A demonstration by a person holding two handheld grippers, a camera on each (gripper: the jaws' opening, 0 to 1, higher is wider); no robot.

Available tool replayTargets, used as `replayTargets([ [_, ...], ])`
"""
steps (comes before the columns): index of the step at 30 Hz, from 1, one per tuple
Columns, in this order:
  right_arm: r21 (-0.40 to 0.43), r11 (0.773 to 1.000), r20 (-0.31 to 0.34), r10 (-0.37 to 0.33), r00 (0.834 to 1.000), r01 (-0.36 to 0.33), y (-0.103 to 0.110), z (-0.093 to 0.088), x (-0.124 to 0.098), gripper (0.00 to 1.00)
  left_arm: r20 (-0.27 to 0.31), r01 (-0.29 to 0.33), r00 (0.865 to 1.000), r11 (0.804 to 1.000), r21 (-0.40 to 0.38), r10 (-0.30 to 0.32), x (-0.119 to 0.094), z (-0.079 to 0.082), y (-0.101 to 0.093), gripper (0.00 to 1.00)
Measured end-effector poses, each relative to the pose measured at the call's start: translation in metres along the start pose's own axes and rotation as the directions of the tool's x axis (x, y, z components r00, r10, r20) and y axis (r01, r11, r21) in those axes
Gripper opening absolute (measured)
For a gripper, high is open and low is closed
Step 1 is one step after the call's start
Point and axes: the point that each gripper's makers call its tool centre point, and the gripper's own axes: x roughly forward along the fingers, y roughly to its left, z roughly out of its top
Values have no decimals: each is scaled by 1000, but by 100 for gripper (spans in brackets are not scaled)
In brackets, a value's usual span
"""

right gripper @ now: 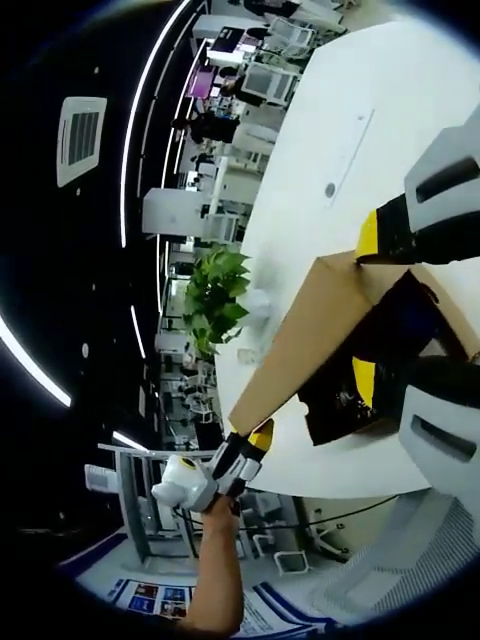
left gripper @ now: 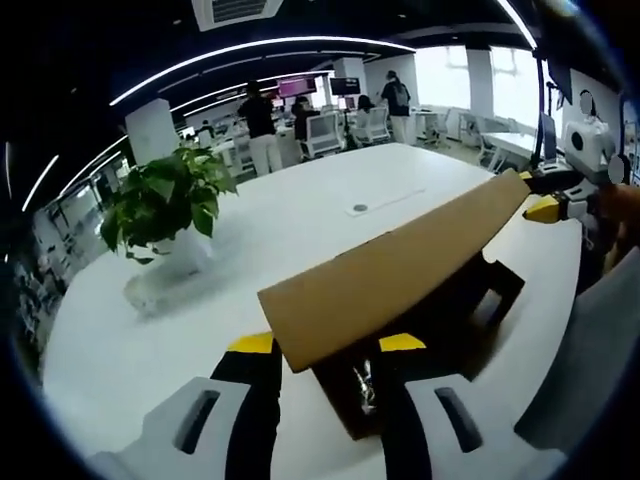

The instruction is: Operate the shoe box by opening the lid, removing the specified soft item, and placing it in the target area until the item is outside and the box remains undamaged.

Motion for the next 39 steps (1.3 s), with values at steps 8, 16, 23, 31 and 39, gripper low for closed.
replayTargets([
  [8, 1, 1000, 1, -11, 1000, 11, -7, 4, 2, 28, 6, -24, 1000, 1000, -3, 24, 5, 4, 9, 27],
  [16, 1, 1000, 6, -24, 1000, 24, -12, 8, 5, 28, 8, -56, 998, 998, 1, 56, 9, 8, 16, 21],
  [23, -2, 999, 11, -34, 999, 34, -17, 11, 7, 27, 20, -75, 997, 997, -3, 75, 11, 11, 23, 14],
  [31, 3, 999, 18, -51, 999, 51, -24, 14, 10, 25, 38, -103, 994, 995, -12, 104, 13, 15, 34, 3],
  [39, 21, 997, -5, -77, 997, 77, -29, 8, 17, 22, 50, -108, 993, 993, -44, 111, 16, 19, 38, 2],
])
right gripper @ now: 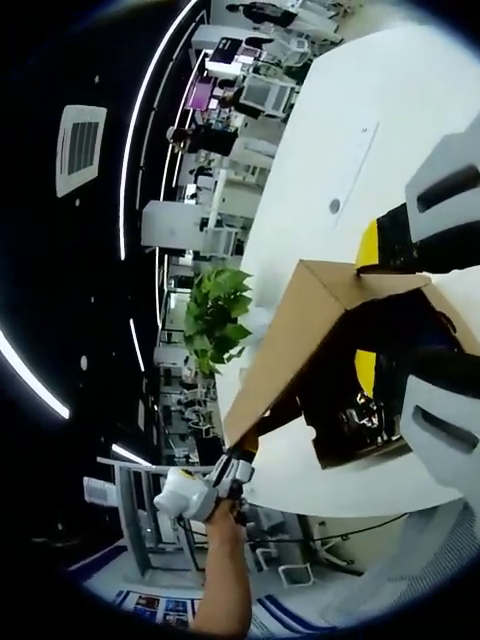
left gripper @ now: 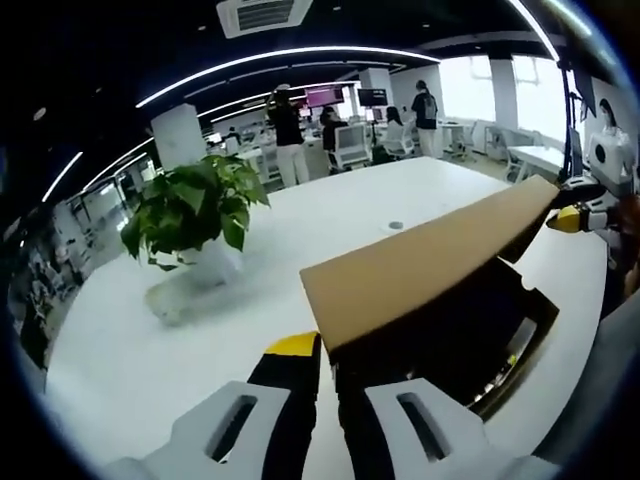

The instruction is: Operate the shoe box by opening the lid, removing the specified soft item, and placing it in the target area until the item is outside and the box remains undamaged.

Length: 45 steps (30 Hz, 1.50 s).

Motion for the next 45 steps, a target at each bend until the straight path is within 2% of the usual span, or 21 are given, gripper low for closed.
replayTargets([
  [7, 22, 998, -10, -66, 998, 66, -12, -10, 6, 21, 5, 10, 1000, 1000, -15, -10, 3, 0, 1, 2],
  [20, 50, 992, -70, -114, 991, 118, -21, -43, 14, 11, 28, 9, 1000, 999, -38, -8, 15, 9, 7, 2],
  [24, 58, 989, -65, -130, 989, 134, -23, -44, 15, 6, 36, 9, 999, 999, -42, -7, 18, 11, 8, 2],
  [45, 41, 984, -108, -169, 980, 174, -32, -54, 32, 0, 74, 19, 997, 998, -63, -14, 31, 20, 15, 2],
])
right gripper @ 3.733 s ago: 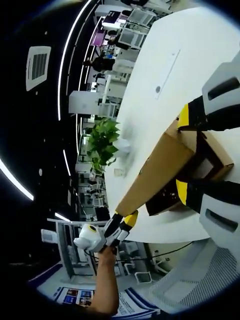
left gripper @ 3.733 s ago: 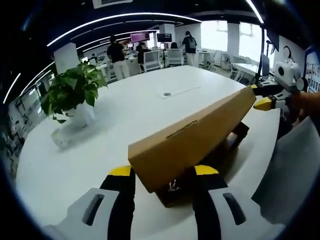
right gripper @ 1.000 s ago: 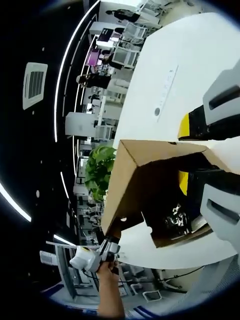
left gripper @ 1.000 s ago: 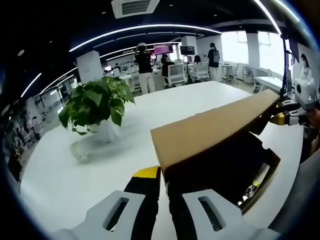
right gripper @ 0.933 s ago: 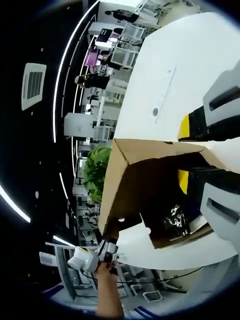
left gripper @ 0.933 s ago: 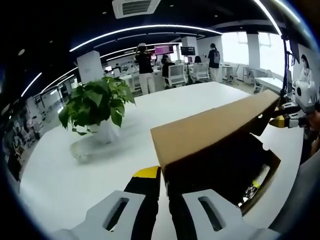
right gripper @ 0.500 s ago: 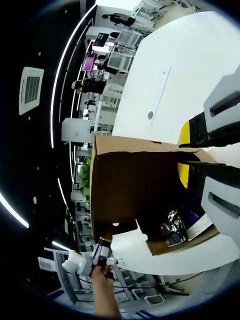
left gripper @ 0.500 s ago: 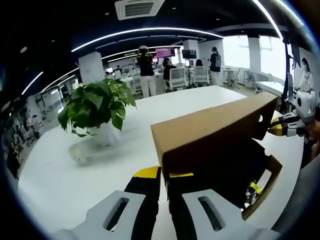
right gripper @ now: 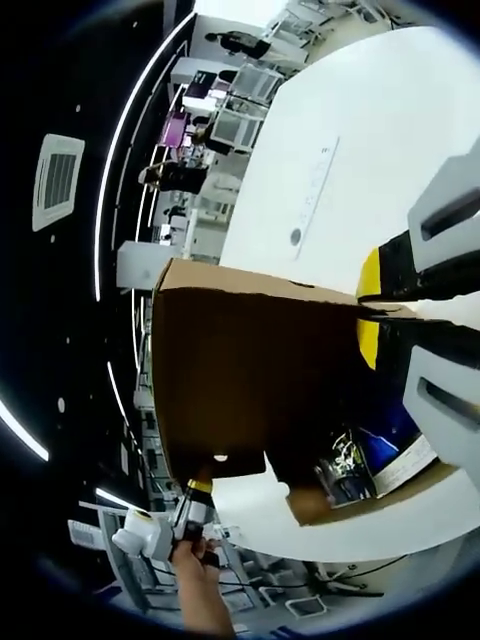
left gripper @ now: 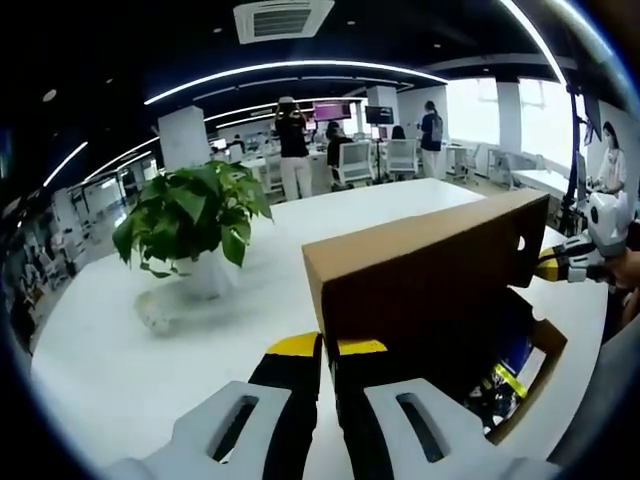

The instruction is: Operate the shoe box by opening the lid, removing the specified soft item, and placing it in the target area until the item is outside and the box remains undamaged.

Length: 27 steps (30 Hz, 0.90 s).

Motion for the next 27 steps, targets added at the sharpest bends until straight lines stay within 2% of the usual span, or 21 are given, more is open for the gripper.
replayTargets([
  [13, -36, 999, 1, -14, 1000, 14, -5, 2, 2, 0, 14, 11, 1000, 1000, -17, -10, 3, 2, 0, 3],
  [24, -37, 999, 3, -11, 1000, 11, -7, 5, 4, 0, -42, 5, 999, 1000, -30, -6, -7, -19, 3, 6],
  [27, -35, 999, 5, -10, 1000, 11, -7, 5, 5, 0, -63, 5, 998, 999, -39, -7, -13, -29, 1, 6],
])
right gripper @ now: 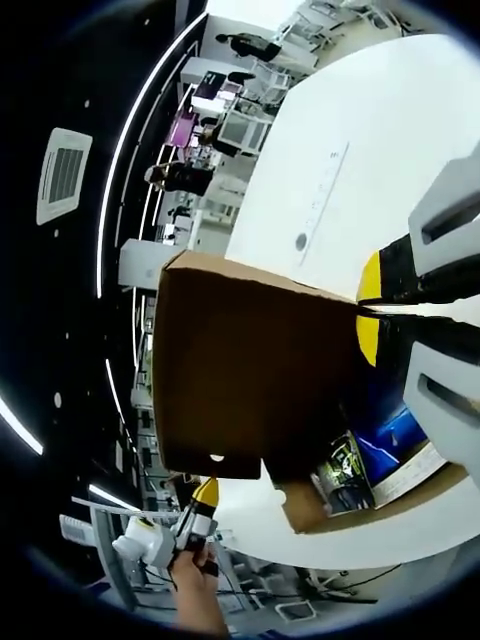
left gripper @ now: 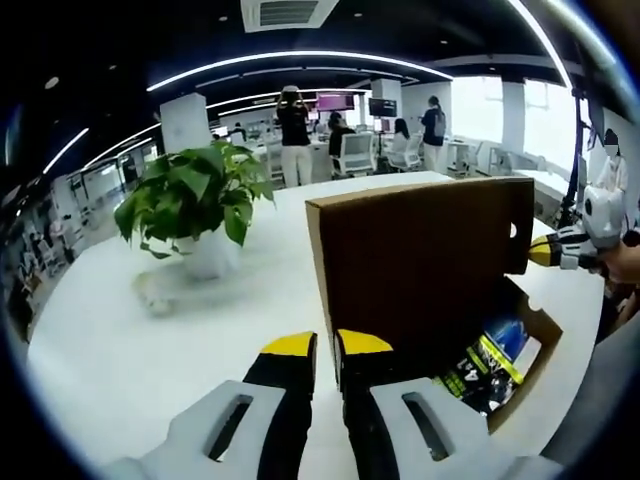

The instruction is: Operate the shoe box by opening the lid, removing the specified soft item, and placing it in the target area until the item is outside and the box remains undamaged.

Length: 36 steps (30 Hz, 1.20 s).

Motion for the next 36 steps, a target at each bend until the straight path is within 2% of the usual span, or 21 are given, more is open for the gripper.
replayTargets([
  [14, -2, 1000, 4, 0, 1000, 0, -2, 2, 2, 0, -104, 14, 994, 999, -41, -18, -22, -53, -14, 11],
  [28, 10, 1000, 5, 1, 1000, -1, -7, 6, 8, 0, -191, 33, 980, 994, -104, -52, -33, -91, -31, 15],
  [36, 14, 1000, 3, 2, 1000, -2, -10, 7, 13, 0, -225, 43, 972, 992, -121, -69, -38, -107, -41, 15],
])
